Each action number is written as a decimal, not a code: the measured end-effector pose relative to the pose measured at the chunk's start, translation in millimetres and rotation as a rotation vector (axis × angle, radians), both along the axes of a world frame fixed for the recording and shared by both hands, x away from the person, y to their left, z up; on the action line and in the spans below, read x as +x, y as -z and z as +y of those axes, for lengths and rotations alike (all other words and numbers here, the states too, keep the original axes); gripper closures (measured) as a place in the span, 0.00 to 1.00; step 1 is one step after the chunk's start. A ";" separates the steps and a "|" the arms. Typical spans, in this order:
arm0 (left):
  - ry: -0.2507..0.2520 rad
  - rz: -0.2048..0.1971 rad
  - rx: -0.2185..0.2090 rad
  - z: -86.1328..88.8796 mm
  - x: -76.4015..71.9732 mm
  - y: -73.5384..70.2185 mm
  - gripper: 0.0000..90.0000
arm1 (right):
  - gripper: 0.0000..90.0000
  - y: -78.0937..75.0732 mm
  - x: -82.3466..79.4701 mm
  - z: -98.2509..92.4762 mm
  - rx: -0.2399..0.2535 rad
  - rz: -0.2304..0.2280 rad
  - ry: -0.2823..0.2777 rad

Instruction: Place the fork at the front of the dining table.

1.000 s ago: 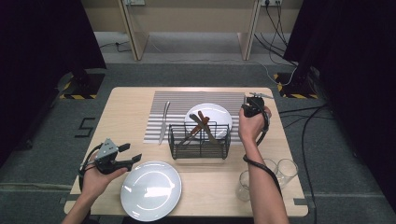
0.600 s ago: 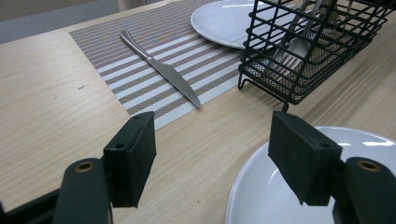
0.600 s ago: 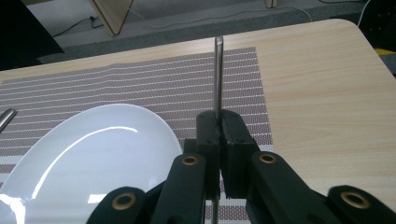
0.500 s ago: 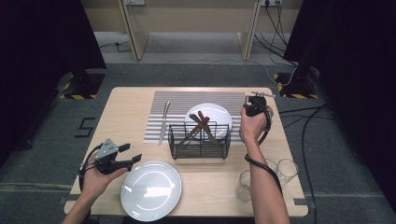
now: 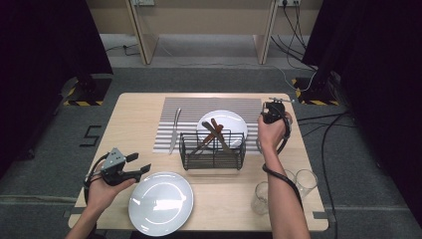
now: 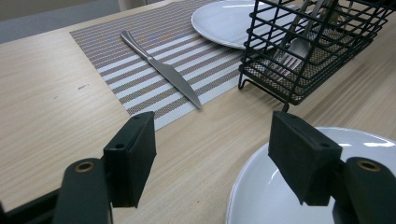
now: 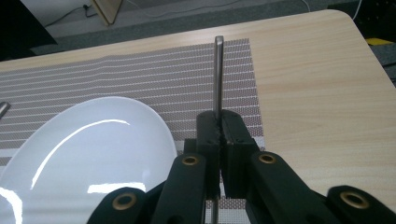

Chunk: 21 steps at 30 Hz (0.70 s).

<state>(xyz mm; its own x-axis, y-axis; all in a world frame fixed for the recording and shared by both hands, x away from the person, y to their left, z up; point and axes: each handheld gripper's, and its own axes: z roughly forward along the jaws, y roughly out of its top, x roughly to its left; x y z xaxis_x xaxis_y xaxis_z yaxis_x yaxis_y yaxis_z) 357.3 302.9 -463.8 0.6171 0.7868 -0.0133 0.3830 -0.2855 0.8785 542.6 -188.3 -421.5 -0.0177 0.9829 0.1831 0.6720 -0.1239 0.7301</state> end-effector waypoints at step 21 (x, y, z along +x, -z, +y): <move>-0.004 0.002 -0.004 1.3 -0.2 0.3 0.35 | 0.96 17.5 16.9 7.1 -0.029 0.015 -0.019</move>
